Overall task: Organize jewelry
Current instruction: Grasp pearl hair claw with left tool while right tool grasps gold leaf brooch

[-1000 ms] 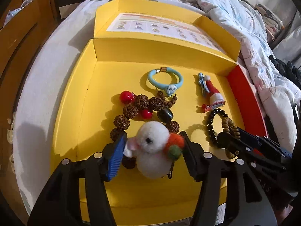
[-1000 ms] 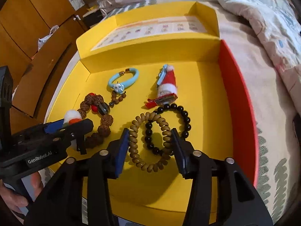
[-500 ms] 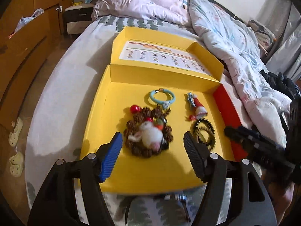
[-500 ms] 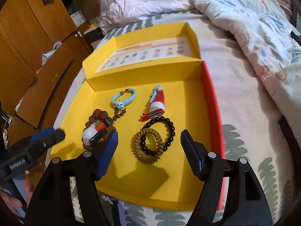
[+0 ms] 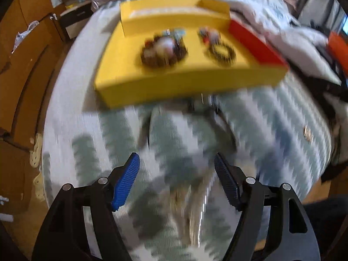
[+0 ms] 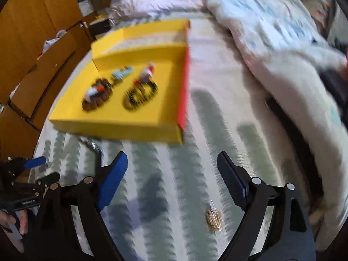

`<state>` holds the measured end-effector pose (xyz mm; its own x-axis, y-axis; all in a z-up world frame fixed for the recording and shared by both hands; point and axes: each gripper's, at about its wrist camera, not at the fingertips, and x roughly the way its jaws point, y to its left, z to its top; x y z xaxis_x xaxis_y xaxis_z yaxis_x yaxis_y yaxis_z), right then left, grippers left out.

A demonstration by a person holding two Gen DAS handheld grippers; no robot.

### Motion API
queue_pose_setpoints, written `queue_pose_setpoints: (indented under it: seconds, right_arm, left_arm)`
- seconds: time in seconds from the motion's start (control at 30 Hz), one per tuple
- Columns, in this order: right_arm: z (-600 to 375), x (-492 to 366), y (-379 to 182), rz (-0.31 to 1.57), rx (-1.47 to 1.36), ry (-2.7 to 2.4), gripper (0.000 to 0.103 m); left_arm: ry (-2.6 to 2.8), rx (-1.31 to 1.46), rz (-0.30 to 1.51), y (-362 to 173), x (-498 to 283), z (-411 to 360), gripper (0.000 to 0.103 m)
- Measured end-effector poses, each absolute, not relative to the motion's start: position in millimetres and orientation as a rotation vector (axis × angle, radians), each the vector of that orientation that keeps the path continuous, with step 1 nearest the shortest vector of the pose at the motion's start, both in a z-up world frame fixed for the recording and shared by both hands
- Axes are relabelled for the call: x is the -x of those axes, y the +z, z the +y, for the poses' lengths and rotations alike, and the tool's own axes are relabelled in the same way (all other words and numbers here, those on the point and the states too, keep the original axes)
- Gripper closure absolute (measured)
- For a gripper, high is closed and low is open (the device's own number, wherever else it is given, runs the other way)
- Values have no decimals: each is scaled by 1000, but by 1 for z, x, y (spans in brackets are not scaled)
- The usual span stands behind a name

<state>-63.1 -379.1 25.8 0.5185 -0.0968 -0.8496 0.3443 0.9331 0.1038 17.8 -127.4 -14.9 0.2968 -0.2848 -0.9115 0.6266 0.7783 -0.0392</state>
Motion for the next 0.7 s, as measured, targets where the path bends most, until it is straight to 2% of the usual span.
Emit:
queue_pose_setpoints:
  seconds: [0.27,0.4,0.7]
  right_arm:
    - [-391,109,-6,1153,-330,-382,17]
    - [-392,105,-25,1245,-316,-402,17]
    - [-384,90,-38,1301,-311,-380,20]
  left_arm:
    - [-579,-435,1138,-36,2,-126,32]
    - [-568,-450,1125,-37,4,-128,31]
    - [-654,-381,1149,-31,13,-125,31]
